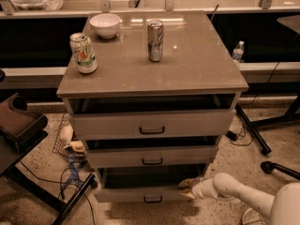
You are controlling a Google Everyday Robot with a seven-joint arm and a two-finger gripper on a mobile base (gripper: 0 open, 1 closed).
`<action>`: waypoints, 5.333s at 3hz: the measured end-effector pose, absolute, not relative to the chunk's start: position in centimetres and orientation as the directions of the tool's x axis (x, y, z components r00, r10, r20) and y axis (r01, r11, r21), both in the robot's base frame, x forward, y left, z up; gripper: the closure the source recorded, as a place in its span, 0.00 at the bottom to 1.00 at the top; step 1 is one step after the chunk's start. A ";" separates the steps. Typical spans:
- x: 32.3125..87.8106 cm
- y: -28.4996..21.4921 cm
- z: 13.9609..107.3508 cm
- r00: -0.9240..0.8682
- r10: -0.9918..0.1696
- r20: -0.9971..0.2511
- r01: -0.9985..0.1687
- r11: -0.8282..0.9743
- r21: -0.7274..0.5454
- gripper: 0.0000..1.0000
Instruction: Open bottom drawer
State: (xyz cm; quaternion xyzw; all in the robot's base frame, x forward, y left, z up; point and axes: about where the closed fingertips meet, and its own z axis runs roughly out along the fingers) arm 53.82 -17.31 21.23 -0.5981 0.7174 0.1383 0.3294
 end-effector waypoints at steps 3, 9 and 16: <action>53.7 -17.0 21.3 -0.067 -0.765 -0.640 -0.951 0.244 -0.192 0.39; 52.0 -20.5 16.7 -0.218 -0.793 -0.569 -0.953 0.299 -0.052 0.47; 46.5 -20.7 20.7 -0.113 -0.842 -0.527 -0.970 0.208 -0.125 1.00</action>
Offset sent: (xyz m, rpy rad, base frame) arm -0.0006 0.0016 -0.0008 0.0015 0.0015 0.0017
